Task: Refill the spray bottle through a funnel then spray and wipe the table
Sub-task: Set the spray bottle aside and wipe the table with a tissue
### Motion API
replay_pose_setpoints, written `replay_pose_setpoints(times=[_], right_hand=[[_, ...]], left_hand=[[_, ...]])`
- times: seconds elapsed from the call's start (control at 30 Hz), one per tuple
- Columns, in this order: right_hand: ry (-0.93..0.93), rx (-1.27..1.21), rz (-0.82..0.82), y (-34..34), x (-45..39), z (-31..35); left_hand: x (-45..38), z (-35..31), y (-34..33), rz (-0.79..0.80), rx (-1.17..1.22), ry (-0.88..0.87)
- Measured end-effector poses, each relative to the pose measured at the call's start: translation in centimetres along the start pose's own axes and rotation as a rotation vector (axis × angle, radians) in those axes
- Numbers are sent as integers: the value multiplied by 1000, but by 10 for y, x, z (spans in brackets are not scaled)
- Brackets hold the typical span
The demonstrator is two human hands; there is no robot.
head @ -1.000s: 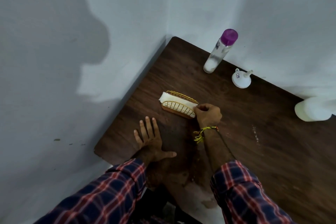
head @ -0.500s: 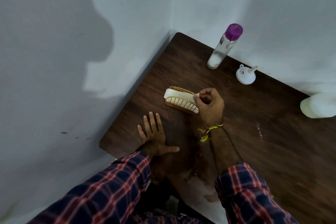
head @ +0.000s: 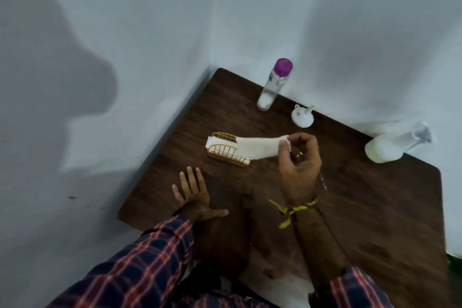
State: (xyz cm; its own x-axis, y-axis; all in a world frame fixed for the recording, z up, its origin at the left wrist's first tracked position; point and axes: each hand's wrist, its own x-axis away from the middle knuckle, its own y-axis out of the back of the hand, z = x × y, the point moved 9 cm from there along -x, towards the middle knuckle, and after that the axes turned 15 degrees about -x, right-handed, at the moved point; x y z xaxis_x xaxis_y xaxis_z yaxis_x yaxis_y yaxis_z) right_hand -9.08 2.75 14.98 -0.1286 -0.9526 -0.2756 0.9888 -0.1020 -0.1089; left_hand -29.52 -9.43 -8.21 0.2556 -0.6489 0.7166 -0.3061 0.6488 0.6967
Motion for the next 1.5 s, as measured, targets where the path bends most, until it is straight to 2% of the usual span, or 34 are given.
replay_pose_setpoints(times=[0.2,0.37,0.5,0.67,0.83,0.9,0.93,1.0,1.03,1.1,1.17,1.2,1.33,1.5], right_hand=[[-122,113,-122,75,13,-14],[-230,80,-201,122,26,-35],[-332,91,-223,156,28,-58],[-306,118,-119,143,-2,-59],[-293,98,-135,129,-59,-84],[-353,207,-137,133,-60,-113],[-373,365,-124,138,-56,-124],[-368,782,-57,145,-43,-139],[-319,906,3,140,-37,-145],[-178,956,256,107,-22,-159],[-167,992,524,71,-5,-185],[-204,1039,589,63,-2,-198],[-329,1142,597,64,-10,-224],[-286,1153,800,37,40,-216]], left_hand=[[13,-16,22,55,-11,128],[23,-80,39,-149,9,9],[21,-84,16,-44,113,105],[10,-84,4,18,30,113],[2,-88,3,65,0,114],[0,-88,0,77,8,111],[-1,-88,-1,81,12,108],[-3,-89,-3,79,17,100],[-4,-89,-4,76,16,97],[-7,-89,-5,66,18,96],[-8,-89,-6,56,24,98],[-9,-89,-8,54,26,100],[-12,-87,-9,17,20,112],[-9,-87,-6,2,14,113]])
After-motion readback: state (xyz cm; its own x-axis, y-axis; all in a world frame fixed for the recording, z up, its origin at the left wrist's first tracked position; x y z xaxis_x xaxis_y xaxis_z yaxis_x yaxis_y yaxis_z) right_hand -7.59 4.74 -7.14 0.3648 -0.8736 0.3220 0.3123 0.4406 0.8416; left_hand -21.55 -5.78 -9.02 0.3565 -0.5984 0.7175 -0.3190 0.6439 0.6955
